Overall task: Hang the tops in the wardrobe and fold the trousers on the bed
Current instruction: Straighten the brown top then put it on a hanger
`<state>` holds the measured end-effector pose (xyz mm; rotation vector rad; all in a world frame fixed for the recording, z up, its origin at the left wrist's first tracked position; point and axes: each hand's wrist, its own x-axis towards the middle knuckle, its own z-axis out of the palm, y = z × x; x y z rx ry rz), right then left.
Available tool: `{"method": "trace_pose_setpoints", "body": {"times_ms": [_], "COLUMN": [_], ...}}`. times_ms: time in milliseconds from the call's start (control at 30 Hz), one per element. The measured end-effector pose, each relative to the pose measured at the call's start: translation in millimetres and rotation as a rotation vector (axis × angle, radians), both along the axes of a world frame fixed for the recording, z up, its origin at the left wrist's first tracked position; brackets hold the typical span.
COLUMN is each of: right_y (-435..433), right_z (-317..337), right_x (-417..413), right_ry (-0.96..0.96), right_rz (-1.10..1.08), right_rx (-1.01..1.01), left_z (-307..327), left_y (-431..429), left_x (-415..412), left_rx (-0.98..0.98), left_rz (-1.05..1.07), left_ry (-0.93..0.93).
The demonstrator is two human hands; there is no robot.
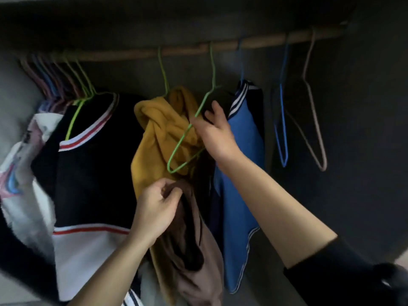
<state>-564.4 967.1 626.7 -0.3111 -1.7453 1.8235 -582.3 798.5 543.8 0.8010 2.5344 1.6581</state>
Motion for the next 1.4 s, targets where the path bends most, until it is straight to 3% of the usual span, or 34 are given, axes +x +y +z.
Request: {"method": "trace_pose_setpoints", "body": {"times_ms": [133,267,333,467,700,800,900,1033,1133,1200,1300,1400], "right_y": [-3.9,5.3,9.4,14.4,13.5,12.5,20.2,60.4,95.2,113.2,128.7,133.1], "right_z": [8.5,17.7,18.5,38.1,48.7,47.9,34.9,13.1,2.7,-2.9,-5.5,-9.5], "right_x": [-49.1,-51.1,-42.4,-10.9,6.3,13.0,25.0,54.2,78.6,91.8,105.6,108.1], "right_ry": [-0.063,-0.034,-0.020,0.053,0.038,-0.037,-0.144,-0.178,-0.259,-0.423,-0.626,-0.562], "right_rz": [-0.020,-0.259,-0.238,-0.088,-0.038,-0.068,-0.224,-0.764,-1.053,-1.104,-0.908,-0.771], "right_rx": [-0.146,0.040,0.037,-0.185,-0.167,-0.024,0.325,0.909,0.859,0.807,0.798,0.777], "left_z": [-0.4,-2.1,-4.5,-8.3,-11.1,-13.3,-14.8,-15.0,-14.0,-13.4,-11.6,-10.9], "left_y": [-6.3,-10.3,-9.7,-8.6,-12.3,-11.7,-10.1,-3.9,2.2,6.6,14.7,23.7], "left_x": [-31.0,-48.3,-55.3,-59.5,-51.7,-44.1,-36.6,-23.2,-13.7,-8.7,-0.7,7.8], "left_rx": [0.033,0.059,0.065,0.079,0.085,0.070,0.061,0.011,0.029,0.043,0.036,0.048], "left_rz": [-0.072,-0.148,-0.147,-0.096,-0.094,-0.084,-0.079,-0.101,-0.124,-0.141,-0.166,-0.165], "left_ry": [0.007,-0.028,-0.051,-0.079,-0.118,-0.115,-0.120,-0.097,-0.115,-0.135,-0.152,-0.147]}}
